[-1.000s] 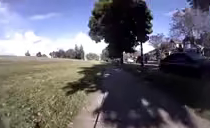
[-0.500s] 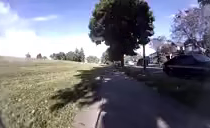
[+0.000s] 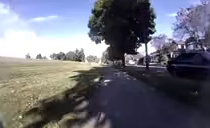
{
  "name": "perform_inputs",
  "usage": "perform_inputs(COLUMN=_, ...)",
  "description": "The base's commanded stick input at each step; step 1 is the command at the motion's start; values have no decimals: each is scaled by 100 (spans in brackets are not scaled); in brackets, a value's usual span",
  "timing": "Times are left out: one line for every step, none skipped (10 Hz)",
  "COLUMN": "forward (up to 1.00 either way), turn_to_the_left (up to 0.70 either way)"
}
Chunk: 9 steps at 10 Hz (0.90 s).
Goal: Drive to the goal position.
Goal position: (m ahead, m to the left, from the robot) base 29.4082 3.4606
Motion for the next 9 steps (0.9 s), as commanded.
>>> perform_inputs(forward=100, turn_to_the_left=-10)
perform_inputs(forward=100, turn_to_the_left=0)
perform_inputs(forward=100, turn_to_the_left=0)
perform_inputs(forward=100, turn_to_the_left=0)
perform_inputs(forward=100, turn_to_the_left=0)
perform_inputs(forward=100, turn_to_the_left=0)
perform_inputs(forward=100, turn_to_the_left=0)
perform_inputs(forward=100, turn_to_the_left=0)
perform_inputs(forward=100, turn_to_the_left=0)
